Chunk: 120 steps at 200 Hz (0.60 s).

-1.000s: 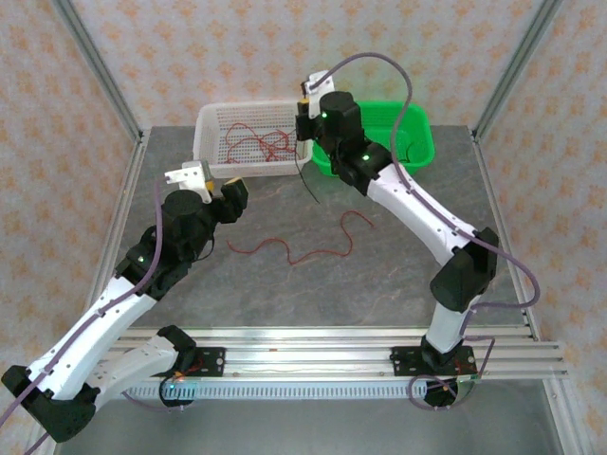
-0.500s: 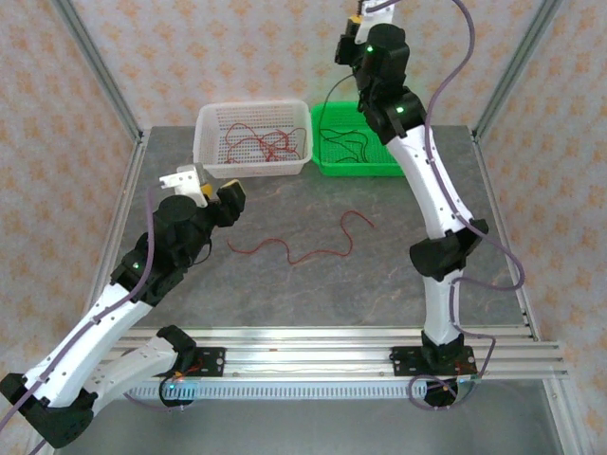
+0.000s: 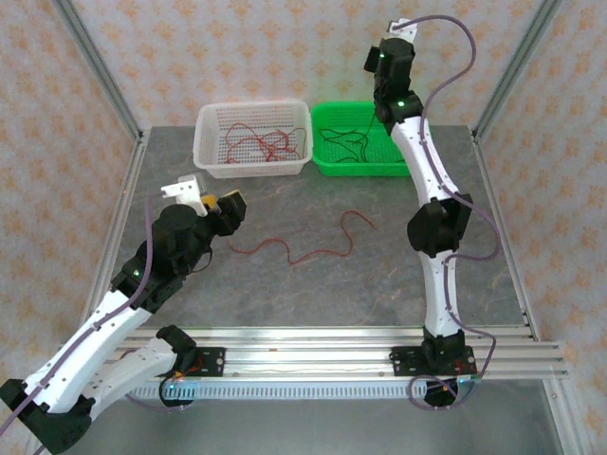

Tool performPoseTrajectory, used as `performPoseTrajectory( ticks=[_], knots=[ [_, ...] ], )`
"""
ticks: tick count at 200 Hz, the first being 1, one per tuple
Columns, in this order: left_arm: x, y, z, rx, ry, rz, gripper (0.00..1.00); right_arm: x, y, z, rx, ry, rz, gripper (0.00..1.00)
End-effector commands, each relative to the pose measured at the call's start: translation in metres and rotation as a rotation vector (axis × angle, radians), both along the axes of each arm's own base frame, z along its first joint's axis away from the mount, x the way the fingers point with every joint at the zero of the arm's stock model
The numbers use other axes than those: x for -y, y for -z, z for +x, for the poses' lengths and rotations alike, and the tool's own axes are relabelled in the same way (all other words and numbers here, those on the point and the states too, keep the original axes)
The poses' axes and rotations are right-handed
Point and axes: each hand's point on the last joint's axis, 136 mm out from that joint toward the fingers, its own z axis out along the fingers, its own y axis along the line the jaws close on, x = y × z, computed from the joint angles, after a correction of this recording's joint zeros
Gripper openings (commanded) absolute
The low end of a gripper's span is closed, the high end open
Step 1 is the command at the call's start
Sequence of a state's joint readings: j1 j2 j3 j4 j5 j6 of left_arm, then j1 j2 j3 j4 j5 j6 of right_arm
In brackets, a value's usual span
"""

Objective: Untangle the cables

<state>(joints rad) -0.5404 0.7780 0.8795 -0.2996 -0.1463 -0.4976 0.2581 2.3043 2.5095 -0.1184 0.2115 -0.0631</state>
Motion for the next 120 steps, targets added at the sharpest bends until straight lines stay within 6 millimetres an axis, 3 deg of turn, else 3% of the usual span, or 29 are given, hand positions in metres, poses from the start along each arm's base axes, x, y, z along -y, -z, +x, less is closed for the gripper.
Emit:
performPoseTrajectory(
  ticks=[1, 33, 66, 96, 120],
  knots=[
    [0.001, 0.002, 0.0, -0.005, 0.006, -0.026, 0.69, 0.005, 0.029, 0.009, -0.038, 0.027, 0.018, 0.0],
    [0.008, 0.005, 0.004, -0.025, 0.034, -0.012, 0.68, 0.004, 0.114, 0.015, -0.208, 0.025, 0.001, 0.0],
    [0.013, 0.007, 0.008, -0.044, 0.049, 0.02, 0.68, -0.001, 0.177, 0.011, -0.346, -0.005, 0.009, 0.0],
    [0.018, 0.01, 0.01, -0.065, 0.069, 0.077, 0.69, -0.006, 0.215, 0.008, -0.461, -0.029, 0.003, 0.0],
    [0.024, 0.013, 0.011, -0.086, 0.097, 0.15, 0.73, -0.011, 0.223, 0.006, -0.51, -0.057, -0.005, 0.22]
  ],
)
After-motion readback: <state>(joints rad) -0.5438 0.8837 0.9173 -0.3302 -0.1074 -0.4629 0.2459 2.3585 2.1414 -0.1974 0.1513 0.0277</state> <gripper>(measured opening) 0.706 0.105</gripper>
